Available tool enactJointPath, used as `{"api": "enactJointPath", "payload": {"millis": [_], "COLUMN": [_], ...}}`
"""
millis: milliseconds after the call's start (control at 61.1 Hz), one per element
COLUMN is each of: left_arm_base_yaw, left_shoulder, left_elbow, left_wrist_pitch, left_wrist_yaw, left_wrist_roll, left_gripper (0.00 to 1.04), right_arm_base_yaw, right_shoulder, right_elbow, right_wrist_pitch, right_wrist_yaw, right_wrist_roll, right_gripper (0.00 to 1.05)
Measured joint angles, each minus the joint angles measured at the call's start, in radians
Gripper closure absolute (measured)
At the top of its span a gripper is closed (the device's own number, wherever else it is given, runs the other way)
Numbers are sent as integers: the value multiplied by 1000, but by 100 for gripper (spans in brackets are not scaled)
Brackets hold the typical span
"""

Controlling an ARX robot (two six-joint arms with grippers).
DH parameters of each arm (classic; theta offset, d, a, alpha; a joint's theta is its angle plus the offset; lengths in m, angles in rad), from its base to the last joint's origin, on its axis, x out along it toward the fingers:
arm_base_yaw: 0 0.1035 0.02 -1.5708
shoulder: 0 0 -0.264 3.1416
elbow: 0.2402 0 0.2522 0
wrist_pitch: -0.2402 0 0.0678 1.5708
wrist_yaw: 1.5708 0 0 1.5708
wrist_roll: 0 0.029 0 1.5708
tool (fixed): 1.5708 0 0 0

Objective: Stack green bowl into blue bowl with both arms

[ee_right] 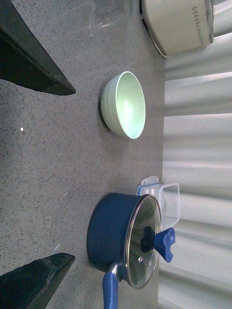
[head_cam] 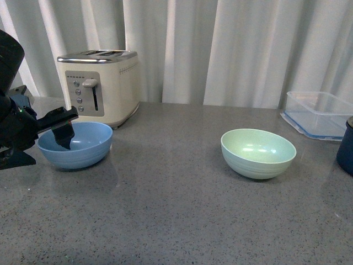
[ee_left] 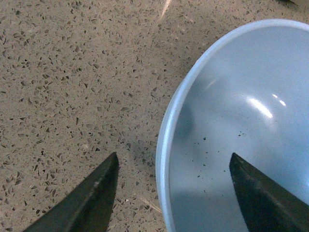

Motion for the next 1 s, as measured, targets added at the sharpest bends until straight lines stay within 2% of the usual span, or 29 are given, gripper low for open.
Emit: {"api": "enactJointPath", "payload": {"millis": [164,376,540,998], "left_arm_base_yaw": [0,-5,-45,-286], "left_shoulder": [0,-12,-53,-32], "left_elbow": [1,2,15,140], "left_wrist_pitch": [-5,-22,-46,-60], "left_wrist_yaw": [-10,0,6,0], "left_wrist_roll": [1,-1,-2,-16], "left_gripper": [70,102,101,101], "right_arm_base_yaw": [0,0,0,0], "right_shoulder": [0,0,0,0], "right_elbow": [0,0,0,0], "right_wrist_pitch": [0,0,0,0], "right_wrist_yaw": [0,0,0,0], "right_wrist_roll": [0,0,0,0], "right_gripper": [10,10,10,10]}}
